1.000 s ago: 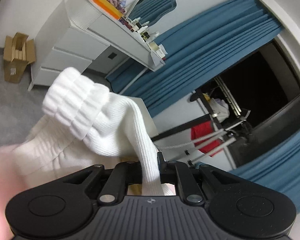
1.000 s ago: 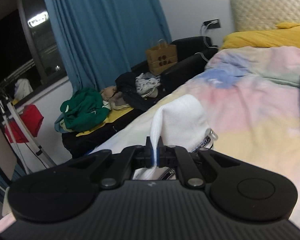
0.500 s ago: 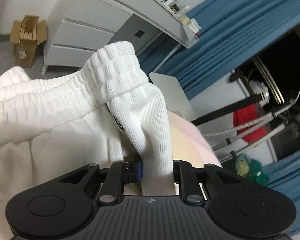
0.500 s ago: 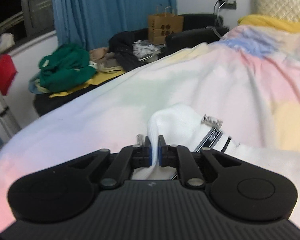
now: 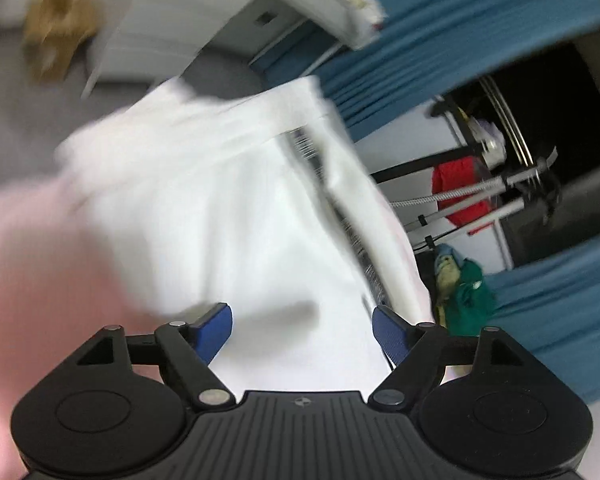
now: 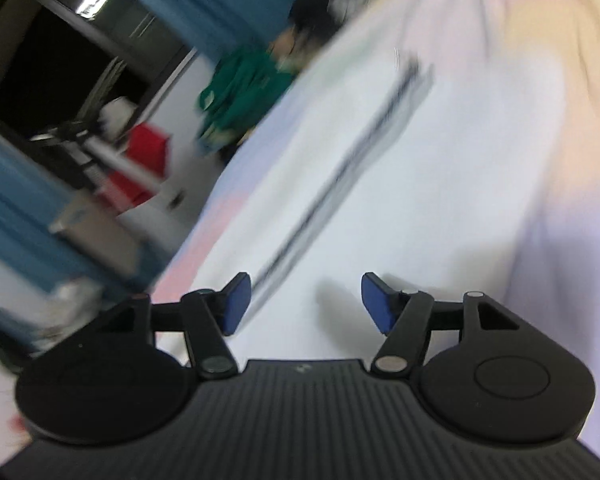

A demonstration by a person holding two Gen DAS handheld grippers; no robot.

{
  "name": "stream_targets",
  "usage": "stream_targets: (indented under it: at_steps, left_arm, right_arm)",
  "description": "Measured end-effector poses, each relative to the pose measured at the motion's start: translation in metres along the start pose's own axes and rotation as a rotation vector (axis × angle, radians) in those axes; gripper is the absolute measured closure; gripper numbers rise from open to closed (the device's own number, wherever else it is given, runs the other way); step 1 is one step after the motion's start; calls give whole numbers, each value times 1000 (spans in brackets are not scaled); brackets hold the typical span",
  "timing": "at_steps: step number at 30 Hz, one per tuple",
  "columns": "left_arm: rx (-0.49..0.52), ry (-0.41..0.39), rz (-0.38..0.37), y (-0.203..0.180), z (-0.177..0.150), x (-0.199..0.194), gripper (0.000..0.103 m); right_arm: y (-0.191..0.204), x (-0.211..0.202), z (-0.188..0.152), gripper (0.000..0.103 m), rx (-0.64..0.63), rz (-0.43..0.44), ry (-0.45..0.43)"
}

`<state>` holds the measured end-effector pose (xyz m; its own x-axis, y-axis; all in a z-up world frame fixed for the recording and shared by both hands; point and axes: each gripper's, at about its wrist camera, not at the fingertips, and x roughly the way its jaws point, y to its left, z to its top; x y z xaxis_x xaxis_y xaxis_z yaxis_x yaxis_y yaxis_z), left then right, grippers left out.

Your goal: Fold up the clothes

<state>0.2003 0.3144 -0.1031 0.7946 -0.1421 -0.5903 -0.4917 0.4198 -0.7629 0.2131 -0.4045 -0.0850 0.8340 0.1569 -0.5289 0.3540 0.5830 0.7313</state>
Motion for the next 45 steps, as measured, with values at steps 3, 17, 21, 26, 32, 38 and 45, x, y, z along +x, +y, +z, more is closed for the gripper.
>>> stream_targets:
  at_steps: [3, 17, 21, 26, 32, 38, 45]
  left_arm:
    - [-159, 75, -11, 36, -5, -7, 22]
    - [-265, -44, -142, 46, 10, 76, 53]
    - [-185, -107, -73, 31, 9, 85, 69]
    - [-138, -132, -55, 24, 10, 69, 85]
    - [-32, -145, -23, 7, 10, 44, 91]
    - [-52, -127, -84, 11, 15, 4, 93]
    - [-35, -84, -108, 25, 22, -37, 93]
  right_arm:
    - [-12, -7, -29, 38, 74, 5, 75]
    - [-37, 47, -29, 42, 208, 147, -35]
    - [-58, 61, 1, 52, 245, 142, -162]
    - [-87, 71, 35, 90, 288, 90, -249]
    - [-95, 54, 50, 92, 245, 65, -263]
    - [-89, 14, 43, 93, 243, 27, -210]
    - [-94, -42, 22, 93, 314, -7, -118]
